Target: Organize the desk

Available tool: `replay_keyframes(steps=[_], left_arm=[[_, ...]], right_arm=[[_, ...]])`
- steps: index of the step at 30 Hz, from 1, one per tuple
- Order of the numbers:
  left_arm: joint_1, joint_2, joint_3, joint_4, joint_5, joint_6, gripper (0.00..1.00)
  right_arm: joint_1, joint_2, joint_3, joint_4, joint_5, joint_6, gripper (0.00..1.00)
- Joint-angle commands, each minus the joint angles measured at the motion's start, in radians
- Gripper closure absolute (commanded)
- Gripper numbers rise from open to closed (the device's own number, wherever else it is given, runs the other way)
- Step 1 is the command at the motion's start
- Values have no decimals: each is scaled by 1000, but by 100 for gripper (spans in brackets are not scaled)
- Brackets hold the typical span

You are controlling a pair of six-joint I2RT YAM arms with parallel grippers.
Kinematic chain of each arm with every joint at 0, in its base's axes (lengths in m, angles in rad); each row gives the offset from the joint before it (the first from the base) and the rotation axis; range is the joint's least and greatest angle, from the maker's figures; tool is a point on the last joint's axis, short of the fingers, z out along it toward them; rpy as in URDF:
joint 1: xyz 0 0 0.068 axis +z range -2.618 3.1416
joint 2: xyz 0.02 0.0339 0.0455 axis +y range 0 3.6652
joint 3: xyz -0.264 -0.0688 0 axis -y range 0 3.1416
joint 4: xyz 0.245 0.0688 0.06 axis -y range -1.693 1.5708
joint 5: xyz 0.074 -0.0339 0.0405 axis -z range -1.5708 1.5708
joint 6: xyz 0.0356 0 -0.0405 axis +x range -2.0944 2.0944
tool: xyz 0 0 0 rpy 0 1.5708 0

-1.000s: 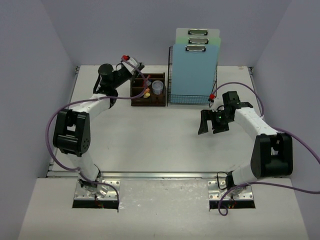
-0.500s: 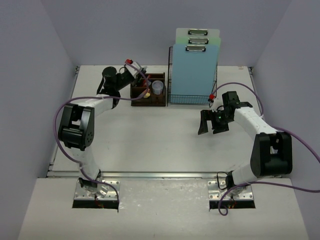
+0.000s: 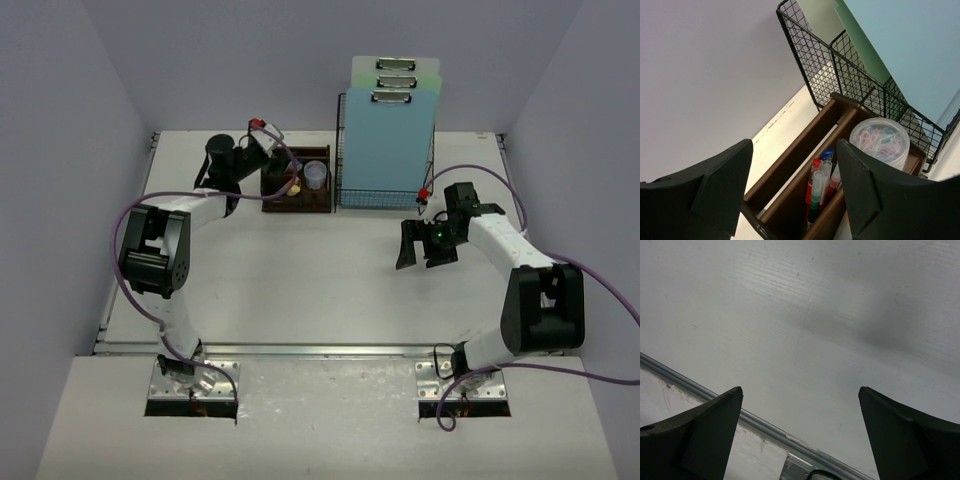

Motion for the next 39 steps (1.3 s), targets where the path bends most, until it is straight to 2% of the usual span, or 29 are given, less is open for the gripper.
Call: replay_keyframes(steps=[1, 5, 8, 12, 14, 15, 17, 19, 22, 25, 29, 35, 39], left_arm=[[11, -26, 63, -2, 47, -42, 35], [11, -7, 145, -117, 92, -32, 43], [11, 26, 224, -239, 121, 2, 57], [11, 52, 284, -347, 122, 12, 62], [11, 42, 280, -352, 107, 3, 57], [11, 28, 271, -353, 92, -24, 49], [11, -2, 260, -372, 46, -89, 29], [11, -37, 268, -443, -23, -159, 1], [12, -82, 327, -680, -140, -281, 0], [12, -158, 339, -922, -218, -337, 0], [12, -346, 186, -1053, -346, -338, 0], [12, -627, -61, -1128, -535, -326, 0], [12, -768, -196, -1140, -640, -339, 0]], right_arm=[[-3, -3, 42, 1, -12, 0, 1], [-4, -1, 40, 1, -19, 3, 1], [-3, -4, 38, 2, -19, 1, 1], [-2, -6, 38, 1, -15, -5, 1], [-2, -7, 41, 0, -15, -4, 1], [-2, -8, 45, -2, -15, -3, 1], [-2, -10, 54, -3, -17, 0, 1], [-4, -13, 66, -2, -18, 7, 1], [-4, -40, 74, 15, -22, 21, 1], [-3, -91, 71, 58, -13, 39, 1], [-4, -193, 36, 156, 42, 64, 1], [-4, -335, -62, 294, 177, 59, 1], [-4, -430, -135, 330, 218, 47, 1]])
